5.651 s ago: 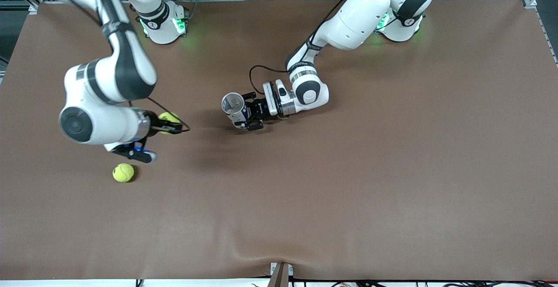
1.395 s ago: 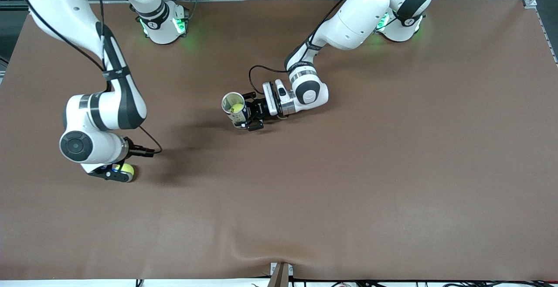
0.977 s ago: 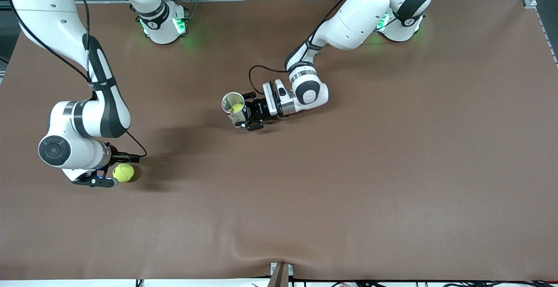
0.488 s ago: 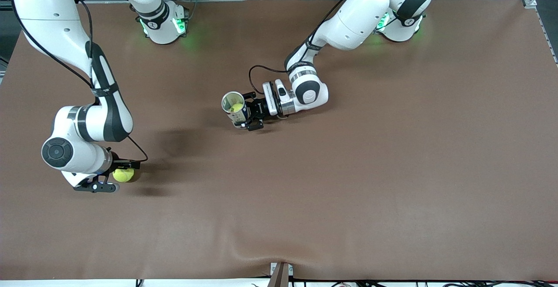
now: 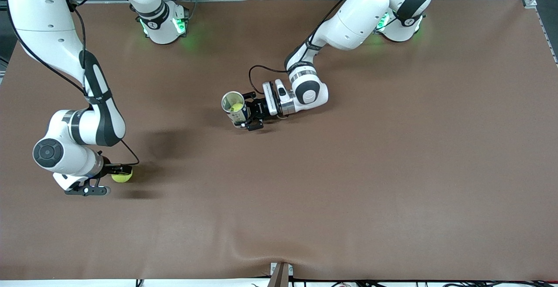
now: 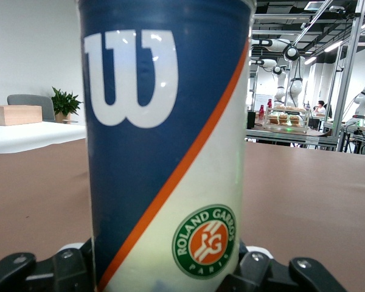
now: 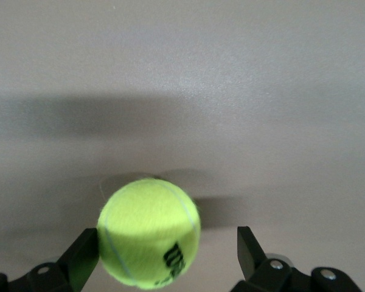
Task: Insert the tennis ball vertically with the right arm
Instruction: 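Lift the second ball and carry it over the can opening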
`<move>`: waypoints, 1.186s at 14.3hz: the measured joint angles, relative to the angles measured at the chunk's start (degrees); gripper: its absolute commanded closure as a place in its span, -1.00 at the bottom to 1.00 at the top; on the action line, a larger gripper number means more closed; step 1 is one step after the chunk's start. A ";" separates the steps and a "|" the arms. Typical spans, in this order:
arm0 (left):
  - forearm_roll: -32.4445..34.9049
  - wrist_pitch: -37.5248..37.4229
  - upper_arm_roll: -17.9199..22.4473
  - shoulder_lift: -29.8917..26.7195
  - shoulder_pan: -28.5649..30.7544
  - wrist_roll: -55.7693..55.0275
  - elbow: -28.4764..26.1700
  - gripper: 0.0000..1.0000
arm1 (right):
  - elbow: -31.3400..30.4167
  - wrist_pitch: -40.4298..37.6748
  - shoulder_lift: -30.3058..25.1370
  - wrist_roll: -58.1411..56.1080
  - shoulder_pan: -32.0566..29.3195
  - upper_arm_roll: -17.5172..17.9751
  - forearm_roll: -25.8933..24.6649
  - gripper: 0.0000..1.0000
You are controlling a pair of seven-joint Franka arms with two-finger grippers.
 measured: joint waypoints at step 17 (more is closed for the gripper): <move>0.00 -0.09 0.00 0.09 -0.04 0.00 0.03 -0.44 | 3.92 -19.87 -7.67 12.67 3.82 7.98 3.08 1.00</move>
